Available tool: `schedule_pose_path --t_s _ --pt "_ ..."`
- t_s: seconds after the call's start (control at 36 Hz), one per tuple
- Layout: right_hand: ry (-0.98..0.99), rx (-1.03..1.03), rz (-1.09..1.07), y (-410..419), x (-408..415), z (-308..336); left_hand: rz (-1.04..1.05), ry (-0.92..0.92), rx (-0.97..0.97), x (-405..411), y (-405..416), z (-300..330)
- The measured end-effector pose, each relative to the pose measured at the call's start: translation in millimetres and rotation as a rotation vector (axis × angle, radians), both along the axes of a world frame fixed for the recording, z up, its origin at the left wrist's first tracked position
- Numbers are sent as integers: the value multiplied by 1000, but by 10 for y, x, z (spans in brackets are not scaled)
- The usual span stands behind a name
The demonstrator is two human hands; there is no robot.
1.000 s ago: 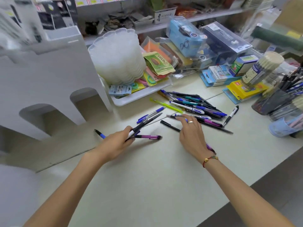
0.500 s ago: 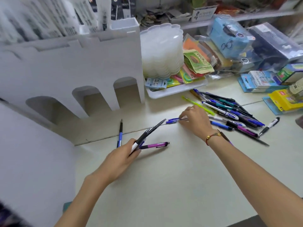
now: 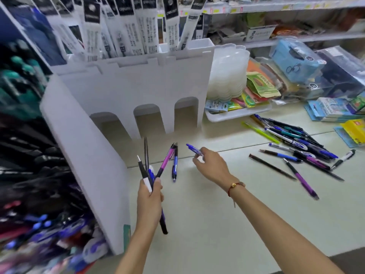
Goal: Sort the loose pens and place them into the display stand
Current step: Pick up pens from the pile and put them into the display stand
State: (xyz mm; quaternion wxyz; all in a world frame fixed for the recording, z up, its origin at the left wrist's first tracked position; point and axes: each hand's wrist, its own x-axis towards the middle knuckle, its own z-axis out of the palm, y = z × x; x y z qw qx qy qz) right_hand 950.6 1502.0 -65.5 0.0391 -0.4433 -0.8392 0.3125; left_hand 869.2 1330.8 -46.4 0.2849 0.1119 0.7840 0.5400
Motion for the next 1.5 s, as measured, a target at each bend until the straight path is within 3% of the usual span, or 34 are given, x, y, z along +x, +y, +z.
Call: schedule_pose_path --t_s 0.19,0.31,0.39,0.53,0.67,0.86,1.08,1.31,1.5 --pt "-99 -130 -148 -484 -521 -258 -12 -86 70 20 -211 -1" --pt "-104 -34 -308 -646 -263 -308 -86 -181 66 75 -361 -54" --pt "-129 -72 -377 -791 74 -253 -169 -197 41 121 -513 -54" --pt "80 -226 -518 -1102 712 -73 -279 -259 73 205 -753 80" --pt "309 -289 -599 -1423 932 172 -406 -186 119 205 -1034 337" --pt "514 -208 -577 -1752 948 523 -452 -89 205 181 -1589 644" --pt "748 68 -376 -2458 533 1347 -173 -12 260 -133 -2621 845" --pt "791 147 -188 -3013 -87 1713 -25 45 335 -696 -3275 986" --pt "776 70 -272 -3275 -741 1603 -73 78 299 -1251 -3667 1051"
